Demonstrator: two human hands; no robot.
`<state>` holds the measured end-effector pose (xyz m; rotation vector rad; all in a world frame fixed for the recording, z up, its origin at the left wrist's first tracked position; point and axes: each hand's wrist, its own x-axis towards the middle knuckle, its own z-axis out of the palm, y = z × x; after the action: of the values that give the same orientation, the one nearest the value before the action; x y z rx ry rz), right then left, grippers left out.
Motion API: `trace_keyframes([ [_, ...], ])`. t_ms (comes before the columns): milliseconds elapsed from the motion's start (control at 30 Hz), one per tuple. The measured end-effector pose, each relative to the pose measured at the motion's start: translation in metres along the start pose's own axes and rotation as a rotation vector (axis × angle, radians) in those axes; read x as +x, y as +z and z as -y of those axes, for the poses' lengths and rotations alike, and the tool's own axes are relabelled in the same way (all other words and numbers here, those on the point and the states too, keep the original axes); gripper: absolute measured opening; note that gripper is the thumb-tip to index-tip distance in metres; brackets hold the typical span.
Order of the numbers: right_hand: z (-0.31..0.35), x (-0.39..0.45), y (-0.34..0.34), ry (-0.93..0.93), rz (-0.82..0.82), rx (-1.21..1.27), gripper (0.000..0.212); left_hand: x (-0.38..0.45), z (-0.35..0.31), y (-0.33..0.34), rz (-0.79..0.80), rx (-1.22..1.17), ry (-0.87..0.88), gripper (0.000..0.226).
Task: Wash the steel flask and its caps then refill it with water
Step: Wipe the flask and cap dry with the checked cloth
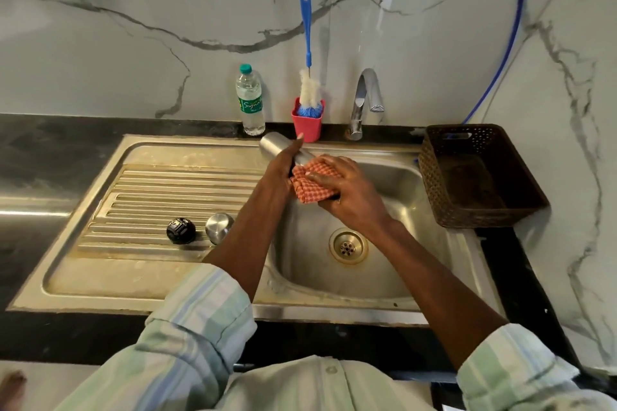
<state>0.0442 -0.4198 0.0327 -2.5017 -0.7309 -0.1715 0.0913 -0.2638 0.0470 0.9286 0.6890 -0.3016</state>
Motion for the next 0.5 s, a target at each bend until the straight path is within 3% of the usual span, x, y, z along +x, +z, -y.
trace_keyframes([
  [67, -0.008, -0.004, 0.008, -0.014, -0.002, -0.034, 0.053, -0.001, 0.001, 0.0, -0.01, 0.051, -0.021, 0.05],
  [100, -0.008, -0.005, 0.014, 0.048, -0.042, 0.109, 0.051, -0.001, 0.005, 0.0, -0.004, 0.029, -0.011, 0.042],
  [167, -0.001, -0.007, 0.023, 0.294, -0.154, 0.55, 0.04, -0.002, 0.014, 0.0, 0.024, -0.09, 0.034, 0.033],
  [233, 0.007, -0.008, 0.022, 0.604, -0.242, 0.939, 0.027, 0.004, 0.022, -0.002, 0.056, -0.209, 0.133, 0.048],
  [333, 0.005, -0.008, 0.012, 0.893, -0.085, 1.694, 0.039, 0.003, 0.032, -0.004, 0.154, -0.406, 0.279, 0.073],
  [400, 0.003, -0.009, 0.005, 0.958, -0.091, 2.039, 0.038, 0.002, 0.036, -0.004, 0.274, -0.47, 0.338, 0.092],
  [500, 0.001, -0.007, 0.002, 0.886, -0.157, 2.061, 0.036, 0.002, 0.032, -0.007, 0.465, -0.42, 0.332, 0.097],
])
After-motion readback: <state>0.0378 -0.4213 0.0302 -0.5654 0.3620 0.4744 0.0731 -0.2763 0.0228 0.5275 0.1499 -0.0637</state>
